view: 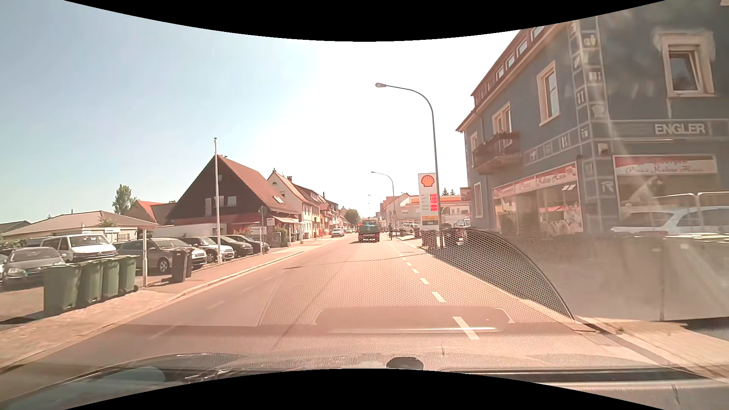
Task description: Follow the waypoints while adhering to traffic rules and regulations
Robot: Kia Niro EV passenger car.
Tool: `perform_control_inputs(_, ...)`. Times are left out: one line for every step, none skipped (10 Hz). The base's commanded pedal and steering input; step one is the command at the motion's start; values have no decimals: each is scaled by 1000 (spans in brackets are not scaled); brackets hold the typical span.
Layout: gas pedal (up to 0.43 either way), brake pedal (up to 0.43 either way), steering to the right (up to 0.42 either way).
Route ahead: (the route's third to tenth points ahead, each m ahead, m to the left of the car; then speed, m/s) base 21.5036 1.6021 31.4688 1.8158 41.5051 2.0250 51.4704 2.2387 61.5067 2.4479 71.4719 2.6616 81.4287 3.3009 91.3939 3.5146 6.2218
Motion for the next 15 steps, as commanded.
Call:
perform_control_inputs(0, 0, -4)
perform_control_inputs(0, 0, -4)
perform_control_inputs(0, 0, -4)
perform_control_inputs(0, 0, -4)
perform_control_inputs(0, 0, -4)
perform_control_inputs(0, 0, -4)
perform_control_inputs(0, 0, -4)
perform_control_inputs(0, 0, -4)
perform_control_inputs(0, 0, -4)
perform_control_inputs(0, 0, -3)
perform_control_inputs(0, 0, -3)
perform_control_inputs(0, 0, -2)
perform_control_inputs(0, 0, -1)
perform_control_inputs(0, 0, -2)
perform_control_inputs(0, 0, -2)
